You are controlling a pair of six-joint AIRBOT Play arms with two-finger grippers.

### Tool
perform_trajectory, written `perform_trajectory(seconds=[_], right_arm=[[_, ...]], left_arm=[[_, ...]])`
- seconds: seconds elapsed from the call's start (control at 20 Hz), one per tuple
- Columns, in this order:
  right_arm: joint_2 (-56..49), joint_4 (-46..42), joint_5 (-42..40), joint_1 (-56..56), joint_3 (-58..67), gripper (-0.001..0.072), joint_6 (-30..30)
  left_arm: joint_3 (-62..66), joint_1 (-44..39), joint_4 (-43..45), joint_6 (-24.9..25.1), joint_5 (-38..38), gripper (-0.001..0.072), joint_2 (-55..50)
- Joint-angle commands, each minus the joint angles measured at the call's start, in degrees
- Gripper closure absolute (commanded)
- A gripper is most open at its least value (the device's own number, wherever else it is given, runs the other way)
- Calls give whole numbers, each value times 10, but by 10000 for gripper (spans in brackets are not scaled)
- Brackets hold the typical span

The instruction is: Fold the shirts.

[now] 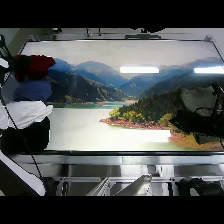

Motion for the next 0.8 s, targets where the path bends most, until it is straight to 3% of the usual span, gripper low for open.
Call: perform_trajectory(seconds=[0.0,0.15,0.35,0.45,0.6,0.75], right_arm=[[0,0,0,0,0,692,0],[0,0,0,0,0,692,0],[0,0,0,0,0,692,0],[0,0,0,0,0,693,0],[0,0,0,0,0,692,0],[0,0,0,0,0,692,0]], left_arm=[[1,-26,-1,0,-33,674,71],[1,-71,-13,1,-116,675,129],[-1,-170,-169,11,-274,675,197],[-37,-235,-180,10,-327,675,220],[-125,-340,-177,2,-351,677,230],[-216,-428,-177,2,-291,682,229]])
